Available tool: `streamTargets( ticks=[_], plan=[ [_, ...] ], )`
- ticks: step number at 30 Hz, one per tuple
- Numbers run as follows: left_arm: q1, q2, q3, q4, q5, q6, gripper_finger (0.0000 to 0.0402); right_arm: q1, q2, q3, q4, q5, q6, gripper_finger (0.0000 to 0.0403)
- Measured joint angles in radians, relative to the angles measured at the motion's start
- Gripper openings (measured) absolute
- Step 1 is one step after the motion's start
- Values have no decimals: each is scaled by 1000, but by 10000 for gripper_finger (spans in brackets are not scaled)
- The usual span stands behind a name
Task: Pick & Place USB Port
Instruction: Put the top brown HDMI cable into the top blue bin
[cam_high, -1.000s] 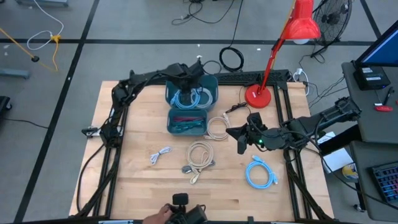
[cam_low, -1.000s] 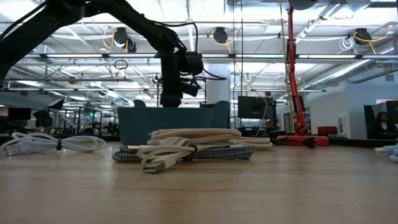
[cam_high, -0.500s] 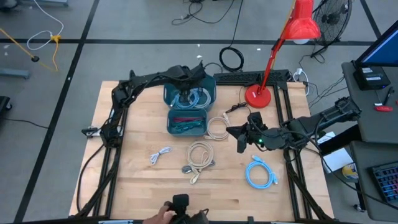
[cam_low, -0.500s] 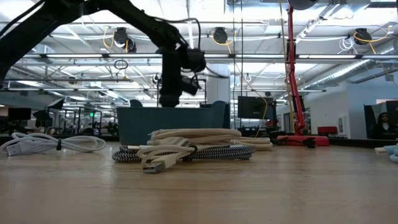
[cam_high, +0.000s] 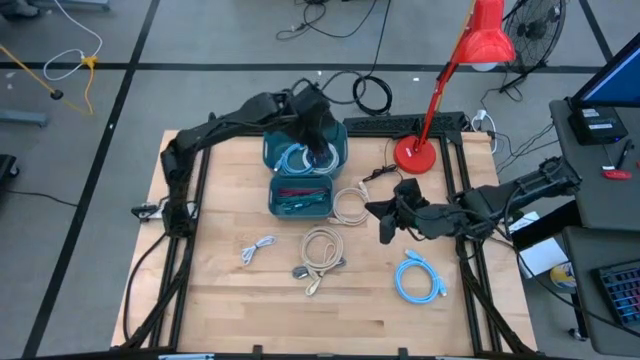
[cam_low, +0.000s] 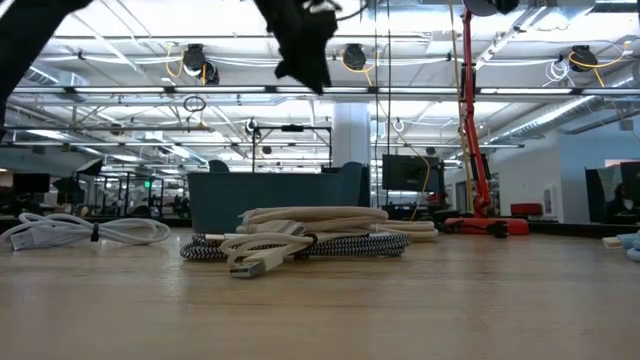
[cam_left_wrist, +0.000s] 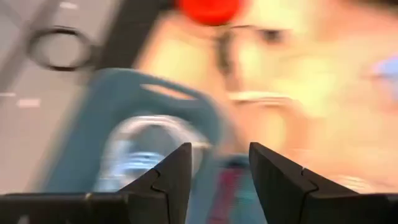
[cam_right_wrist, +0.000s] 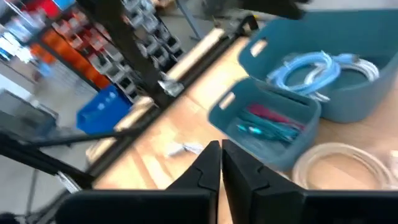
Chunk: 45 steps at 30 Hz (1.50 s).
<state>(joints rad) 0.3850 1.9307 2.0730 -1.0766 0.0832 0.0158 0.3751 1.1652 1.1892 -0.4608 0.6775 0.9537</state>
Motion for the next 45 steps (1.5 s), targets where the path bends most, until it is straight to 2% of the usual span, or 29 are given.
streamTargets(
  ticks=[3, 6, 9, 13, 16, 18, 25, 31, 38, 42, 45],
  plan=[
    [-76, -46, -2, -51, 46, -45, 163, -44, 0, 0, -78, -44, -5, 37],
    [-168, -81, -3, -101, 2, -70, 163, -127, 0, -1, -151, -131, -41, 72],
    [-252, -101, -3, -141, -65, -142, 163, -237, 14, -1, -171, -267, -133, 111],
    [-362, -123, -3, -140, -154, -305, 163, -369, 64, -1, -165, -479, -337, 156],
    [-436, -128, -4, -148, -202, -456, 163, -438, 134, -1, -179, -650, -460, 176],
    [-483, -131, -4, -147, -235, -544, 163, -460, 189, -2, -188, -728, -534, 183],
    [-626, -132, -4, -155, -417, -799, 163, -465, 343, -84, -185, -761, -748, 178],
    [-713, -133, -4, -158, -539, -925, 163, -465, 418, -202, -27, -756, -806, 180],
    [-755, -133, -4, -250, -555, -968, 163, -459, 441, -326, 162, -703, -826, 176],
    [-768, -133, -4, -300, -537, -968, 163, -458, 465, -370, 209, -697, -748, 167],
    [-774, -133, -4, -323, -540, -961, 163, -458, 488, -387, 203, -700, -687, 145]
  ],
)
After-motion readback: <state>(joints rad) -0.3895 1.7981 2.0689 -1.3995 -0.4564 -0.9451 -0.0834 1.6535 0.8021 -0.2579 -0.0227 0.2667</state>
